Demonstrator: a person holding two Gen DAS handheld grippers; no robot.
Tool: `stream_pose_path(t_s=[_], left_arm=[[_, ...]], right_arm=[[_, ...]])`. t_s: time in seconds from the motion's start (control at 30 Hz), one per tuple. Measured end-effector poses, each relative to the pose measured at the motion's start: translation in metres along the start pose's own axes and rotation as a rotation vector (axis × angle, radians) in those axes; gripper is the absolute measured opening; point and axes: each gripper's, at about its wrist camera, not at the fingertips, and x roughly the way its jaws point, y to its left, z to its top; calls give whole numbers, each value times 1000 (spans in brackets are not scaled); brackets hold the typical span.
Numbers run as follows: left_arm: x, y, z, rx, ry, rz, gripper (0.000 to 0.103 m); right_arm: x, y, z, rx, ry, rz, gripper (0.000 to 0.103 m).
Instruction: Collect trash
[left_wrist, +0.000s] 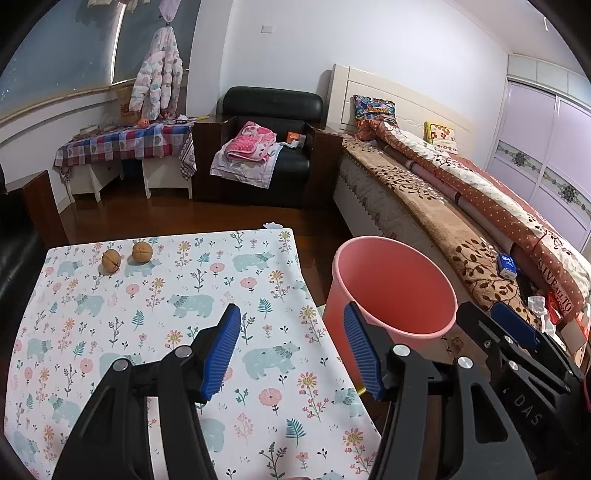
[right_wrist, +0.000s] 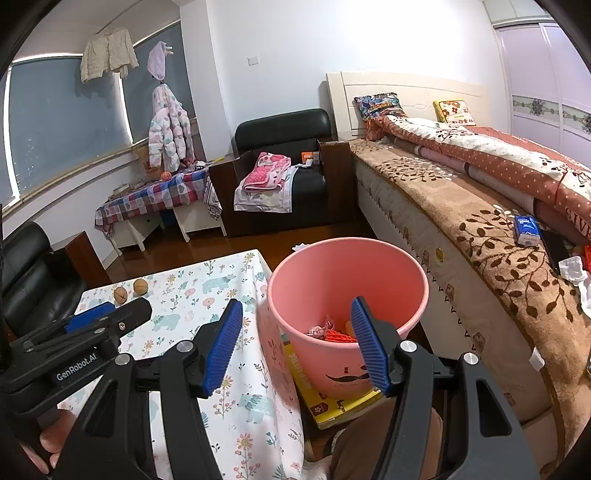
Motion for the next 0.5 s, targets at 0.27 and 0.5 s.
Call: stream_pose_path(t_s=[0.27,0.5], left_arm=[[0,0,0,0,-1,-2,58],[-2,0,-1,1,-3,-2,58]], right_arm=[[-8,1,0,-1,-33,-20,61],[-15,5,1,-24,-71,-47,61]])
